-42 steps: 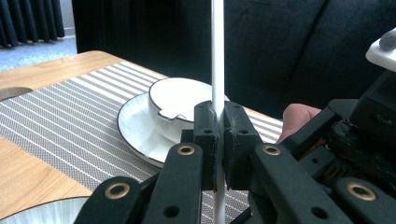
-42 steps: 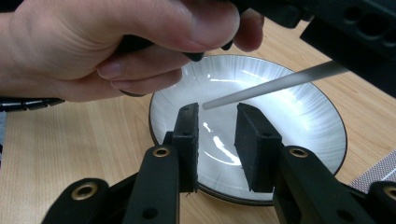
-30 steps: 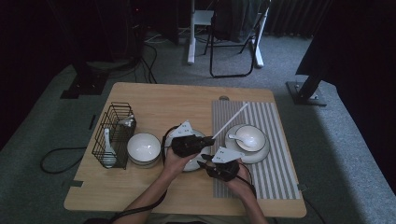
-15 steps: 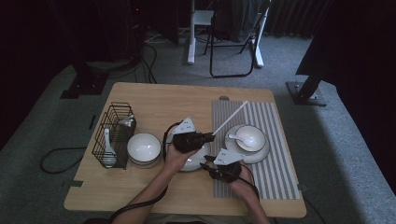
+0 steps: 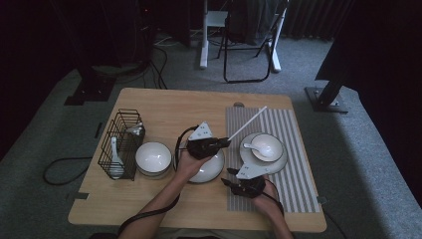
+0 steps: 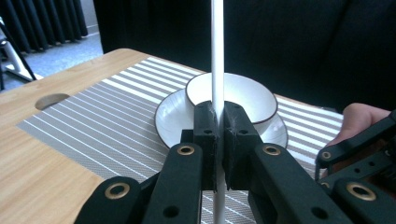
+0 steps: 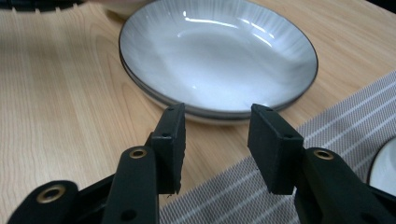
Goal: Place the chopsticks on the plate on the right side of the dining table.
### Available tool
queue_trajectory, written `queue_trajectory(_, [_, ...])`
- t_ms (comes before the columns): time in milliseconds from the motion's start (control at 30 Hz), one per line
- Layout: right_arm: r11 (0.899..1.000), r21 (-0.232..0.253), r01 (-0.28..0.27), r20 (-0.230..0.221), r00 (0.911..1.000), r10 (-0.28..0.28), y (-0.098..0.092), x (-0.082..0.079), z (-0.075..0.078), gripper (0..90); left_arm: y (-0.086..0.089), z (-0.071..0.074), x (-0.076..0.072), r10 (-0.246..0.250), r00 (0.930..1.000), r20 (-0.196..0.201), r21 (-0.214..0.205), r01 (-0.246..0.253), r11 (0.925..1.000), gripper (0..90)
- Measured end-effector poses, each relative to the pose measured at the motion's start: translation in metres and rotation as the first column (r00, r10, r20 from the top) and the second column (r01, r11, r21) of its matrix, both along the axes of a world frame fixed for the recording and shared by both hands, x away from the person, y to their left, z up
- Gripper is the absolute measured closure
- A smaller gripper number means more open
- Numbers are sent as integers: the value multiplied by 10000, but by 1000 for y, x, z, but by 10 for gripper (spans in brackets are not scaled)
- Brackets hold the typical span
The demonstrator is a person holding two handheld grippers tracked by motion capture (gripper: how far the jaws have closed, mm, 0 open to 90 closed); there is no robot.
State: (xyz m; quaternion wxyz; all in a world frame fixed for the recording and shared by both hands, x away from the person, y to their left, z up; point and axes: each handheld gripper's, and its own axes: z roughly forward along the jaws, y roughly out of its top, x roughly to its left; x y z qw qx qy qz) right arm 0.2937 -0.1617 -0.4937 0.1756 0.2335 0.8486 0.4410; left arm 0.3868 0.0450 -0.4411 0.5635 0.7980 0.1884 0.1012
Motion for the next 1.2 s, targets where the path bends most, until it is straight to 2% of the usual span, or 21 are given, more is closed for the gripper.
queue_trajectory(200, [9996,-36,273,-56,9996,-273,-12,-2,-5,531,-5,4,3,59,9997,257,233,-65,9997,860])
queue_trajectory(433, [9984,-250,506,-243,9984,-512,-26,-5,-13,504,-8,5,8,148,9994,322,424,-162,9990,860])
queue_trajectory(667, [9974,-238,679,-325,9971,-686,-36,-7,-17,492,-11,4,13,215,9993,313,617,-234,9978,860])
queue_trajectory(933, [9960,-335,823,-496,9952,-839,-37,-6,-22,481,-16,-2,21,297,9995,144,799,-307,9963,860])
queue_trajectory(1200, [9964,-137,833,-608,9946,-840,-36,-7,-23,478,-27,-12,26,401,9991,101,1273,-411,9910,860])
